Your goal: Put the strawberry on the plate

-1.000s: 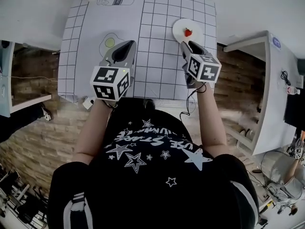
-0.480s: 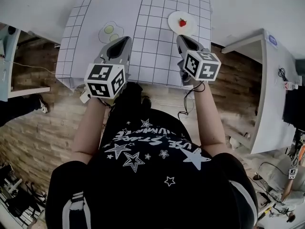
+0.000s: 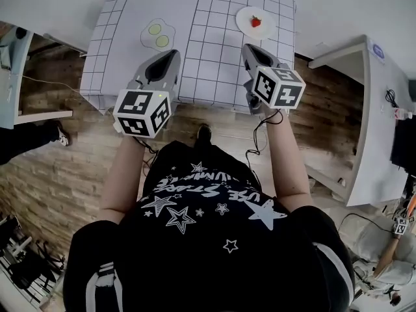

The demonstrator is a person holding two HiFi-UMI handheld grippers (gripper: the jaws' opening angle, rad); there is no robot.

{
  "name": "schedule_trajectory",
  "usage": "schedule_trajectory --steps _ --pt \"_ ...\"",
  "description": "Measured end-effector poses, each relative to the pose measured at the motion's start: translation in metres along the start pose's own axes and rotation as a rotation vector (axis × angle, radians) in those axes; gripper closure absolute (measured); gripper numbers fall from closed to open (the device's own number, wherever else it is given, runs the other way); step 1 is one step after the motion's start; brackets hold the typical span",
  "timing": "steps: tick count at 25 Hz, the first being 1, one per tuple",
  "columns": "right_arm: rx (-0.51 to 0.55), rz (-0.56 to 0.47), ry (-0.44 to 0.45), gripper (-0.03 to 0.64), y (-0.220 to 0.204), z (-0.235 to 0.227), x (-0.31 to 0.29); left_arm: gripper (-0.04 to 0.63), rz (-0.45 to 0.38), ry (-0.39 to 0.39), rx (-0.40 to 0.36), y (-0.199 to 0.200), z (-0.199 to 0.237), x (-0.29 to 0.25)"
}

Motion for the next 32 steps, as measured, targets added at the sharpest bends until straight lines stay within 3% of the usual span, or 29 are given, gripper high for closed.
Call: schedule_trajectory --steps 18,32 --pt "0.034 -0.02 -0.041 0.603 -0.028 0.102 0.065 0.586 -0.036 -0.069 -0.005 -0.006 -0.002 0.108" --pt "0.084 -0.049 -0.06 0.603 -0.067 0.175 0.136 0.586 -0.091 -0.112 -0.017 -0.022 -0.031 0.194"
Point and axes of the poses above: the fingertips, and each gripper's own axes: x backward along the fingers, z to its left, y out of its top, the point moved 6 cm from there along x, backward along the fingers, and after that the axes turned 5 degrees about -x, right-handed, at the moved point
